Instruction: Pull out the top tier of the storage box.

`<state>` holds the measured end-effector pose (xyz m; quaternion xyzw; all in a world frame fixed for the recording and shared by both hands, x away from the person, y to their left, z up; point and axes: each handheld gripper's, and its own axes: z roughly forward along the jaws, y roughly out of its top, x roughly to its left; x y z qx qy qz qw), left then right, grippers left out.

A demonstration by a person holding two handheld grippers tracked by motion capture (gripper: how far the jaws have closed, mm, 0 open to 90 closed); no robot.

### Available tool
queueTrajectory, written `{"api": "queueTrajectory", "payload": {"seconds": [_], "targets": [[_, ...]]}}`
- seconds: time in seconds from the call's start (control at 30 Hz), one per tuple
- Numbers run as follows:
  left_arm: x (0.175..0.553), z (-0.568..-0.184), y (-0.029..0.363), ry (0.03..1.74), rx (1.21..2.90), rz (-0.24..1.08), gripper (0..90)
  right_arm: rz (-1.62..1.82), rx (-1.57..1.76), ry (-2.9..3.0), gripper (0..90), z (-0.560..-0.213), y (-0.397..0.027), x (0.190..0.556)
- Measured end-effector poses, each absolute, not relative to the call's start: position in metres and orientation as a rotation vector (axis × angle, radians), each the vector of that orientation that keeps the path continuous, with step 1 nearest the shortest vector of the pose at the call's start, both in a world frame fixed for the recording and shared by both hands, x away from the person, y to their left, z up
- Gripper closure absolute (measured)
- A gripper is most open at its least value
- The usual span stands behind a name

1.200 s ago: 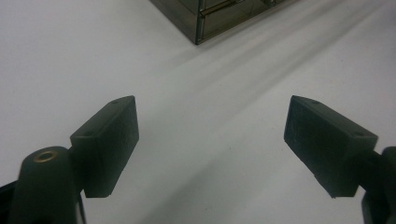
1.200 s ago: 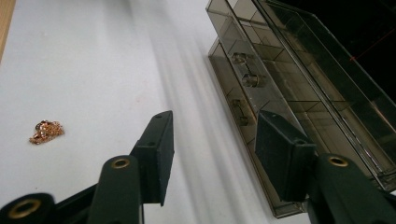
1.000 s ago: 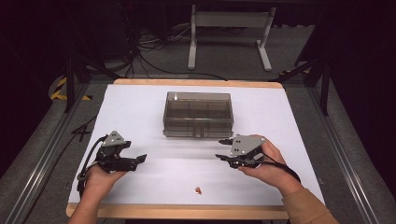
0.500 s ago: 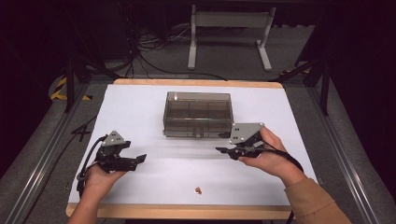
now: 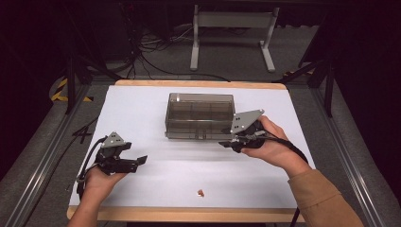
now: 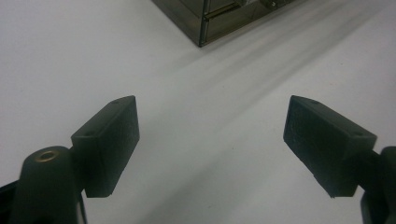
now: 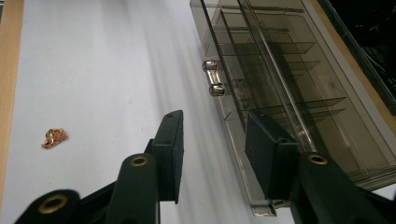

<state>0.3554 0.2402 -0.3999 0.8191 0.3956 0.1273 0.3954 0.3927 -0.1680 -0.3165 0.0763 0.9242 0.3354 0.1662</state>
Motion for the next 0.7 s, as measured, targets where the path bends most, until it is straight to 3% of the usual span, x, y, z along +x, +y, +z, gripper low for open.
{"api": "queueTrajectory", "payload": {"seconds": [0.7], "targets": [[0.357,-0.401,0.239,1.008,2.081,0.326,18.9,0.862,0.257,2.695,59.4,-0.332,-0.161,0.422]]}}
